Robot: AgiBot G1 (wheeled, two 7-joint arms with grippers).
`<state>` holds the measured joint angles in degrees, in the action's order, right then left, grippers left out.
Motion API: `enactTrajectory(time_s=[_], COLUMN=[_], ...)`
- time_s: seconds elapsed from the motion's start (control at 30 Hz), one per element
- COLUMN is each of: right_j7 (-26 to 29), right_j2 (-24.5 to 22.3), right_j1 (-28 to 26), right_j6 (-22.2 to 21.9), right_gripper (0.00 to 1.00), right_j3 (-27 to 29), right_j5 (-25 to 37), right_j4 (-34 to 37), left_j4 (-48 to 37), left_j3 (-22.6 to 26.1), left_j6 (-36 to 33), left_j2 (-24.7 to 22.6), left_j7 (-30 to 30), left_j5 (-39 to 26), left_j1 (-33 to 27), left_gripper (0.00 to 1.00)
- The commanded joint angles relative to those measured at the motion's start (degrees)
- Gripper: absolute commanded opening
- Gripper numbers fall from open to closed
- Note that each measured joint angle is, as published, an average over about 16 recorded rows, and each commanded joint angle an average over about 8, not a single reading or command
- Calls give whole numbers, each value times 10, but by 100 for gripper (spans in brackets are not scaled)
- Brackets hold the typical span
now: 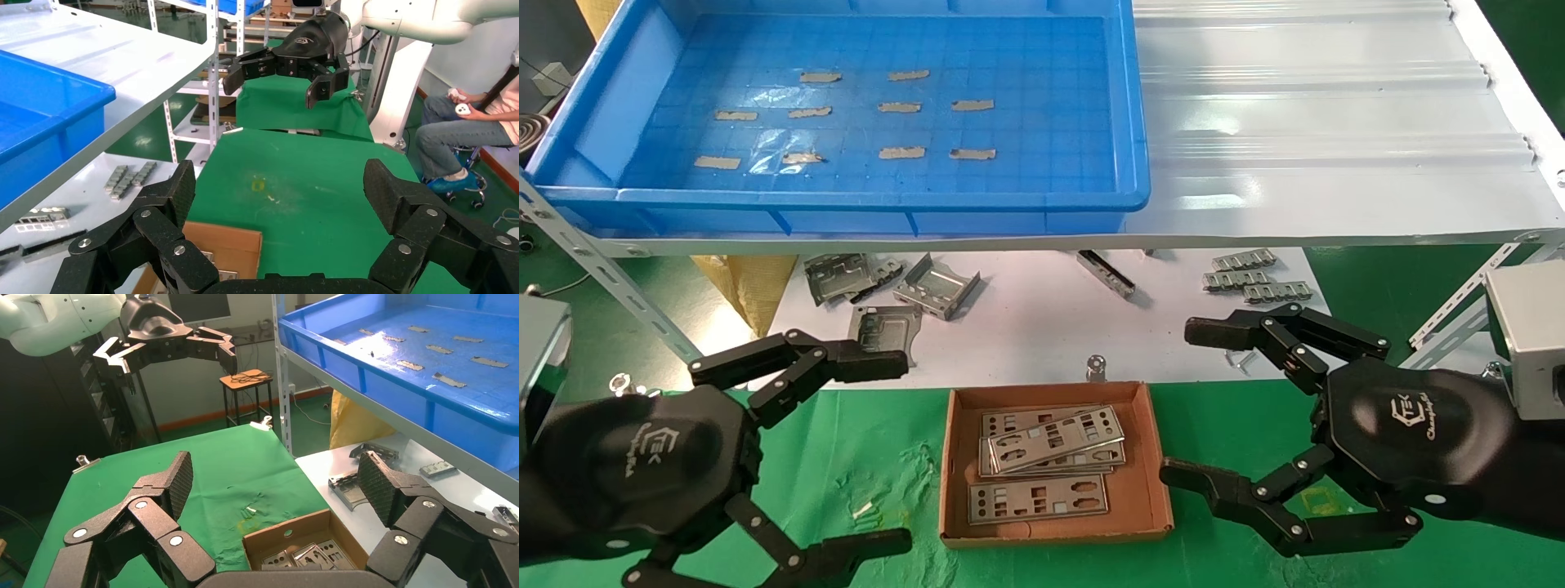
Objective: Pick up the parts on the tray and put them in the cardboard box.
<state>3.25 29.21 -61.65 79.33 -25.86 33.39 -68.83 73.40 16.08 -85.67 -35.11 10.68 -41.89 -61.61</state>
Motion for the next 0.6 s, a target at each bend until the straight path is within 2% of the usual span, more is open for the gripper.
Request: enactTrajectory(time_s=[0.03,0.6], right_j7=[0,0], right_j2=[0,0], right_j1=[0,0], right_j6=[0,0], right_gripper=[100,100], right_j3=[0,0], right_j5=[0,0], right_j4=[0,0], left_j4=[0,0], left_j3=[0,0], left_j6=[0,0], left_j2=[0,0], left_j7=[0,0], left_j5=[0,0], left_j1=[0,0], left_gripper=[100,100])
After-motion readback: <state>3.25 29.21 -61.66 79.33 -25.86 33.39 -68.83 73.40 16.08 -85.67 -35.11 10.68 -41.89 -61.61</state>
